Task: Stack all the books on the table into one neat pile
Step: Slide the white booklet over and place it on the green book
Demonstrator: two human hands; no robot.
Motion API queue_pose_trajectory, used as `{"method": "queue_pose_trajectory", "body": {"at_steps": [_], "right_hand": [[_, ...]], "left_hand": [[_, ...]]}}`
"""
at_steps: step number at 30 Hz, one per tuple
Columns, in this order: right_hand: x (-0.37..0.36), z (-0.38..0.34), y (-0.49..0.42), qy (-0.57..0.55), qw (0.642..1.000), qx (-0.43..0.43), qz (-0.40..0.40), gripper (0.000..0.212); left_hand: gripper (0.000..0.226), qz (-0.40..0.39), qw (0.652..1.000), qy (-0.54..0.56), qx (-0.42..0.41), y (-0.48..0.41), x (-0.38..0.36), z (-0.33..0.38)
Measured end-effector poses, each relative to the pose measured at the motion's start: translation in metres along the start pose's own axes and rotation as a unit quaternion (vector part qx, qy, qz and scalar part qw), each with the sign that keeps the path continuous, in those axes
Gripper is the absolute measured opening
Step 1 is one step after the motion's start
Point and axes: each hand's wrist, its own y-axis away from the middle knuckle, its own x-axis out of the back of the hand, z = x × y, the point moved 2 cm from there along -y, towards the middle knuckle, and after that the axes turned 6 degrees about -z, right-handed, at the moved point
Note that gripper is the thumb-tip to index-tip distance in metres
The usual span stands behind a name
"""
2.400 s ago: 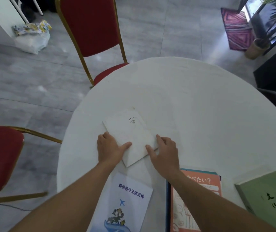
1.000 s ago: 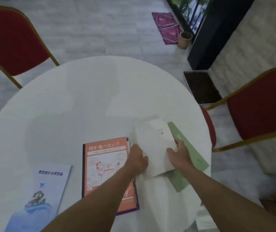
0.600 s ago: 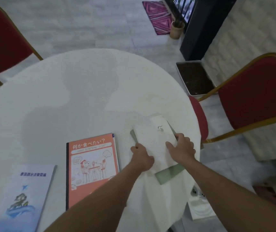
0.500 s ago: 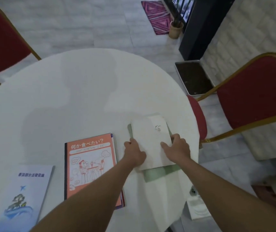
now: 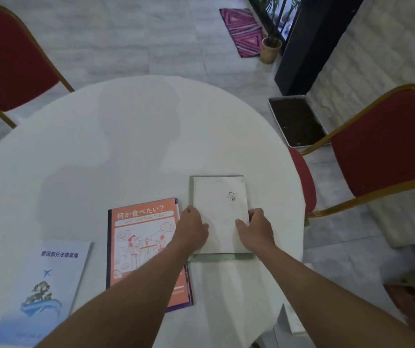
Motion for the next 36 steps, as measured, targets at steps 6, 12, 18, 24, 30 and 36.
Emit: {"method": "queue_pose_trajectory", "body": {"at_steps": [6,12,18,24,30,36], "right_hand": [[-0.002,0.001,0.004,0.002,1.000,0.006,0.005,0.041],[-0.002,-0.015,0.011,0.102,0.991,0.071,0.051,0.060],[-0.037,-0.065,0.021,0.149,0.969,0.198,0.021,0.064],[-0.104,-0.117,0.044,0.177,0.938,0.293,-0.051,0.064],[-0.170,-0.138,0.070,0.202,0.908,0.331,-0.160,0.075],[-0.216,-0.154,0.086,0.230,0.876,0.379,-0.188,0.075]], "left_hand": [[0.065,-0.003,1.000,-0.017,-0.013,0.001,-0.001,-0.004],[0.037,0.004,0.998,-0.014,-0.065,0.007,0.016,-0.018],[0.050,0.109,0.989,0.056,-0.083,0.034,0.048,-0.061],[0.045,0.148,0.988,0.043,0.007,0.058,0.075,-0.139],[0.050,0.176,0.977,0.049,0.106,0.082,0.086,-0.218],[0.062,0.190,0.959,0.006,0.209,0.103,0.091,-0.275]]}}
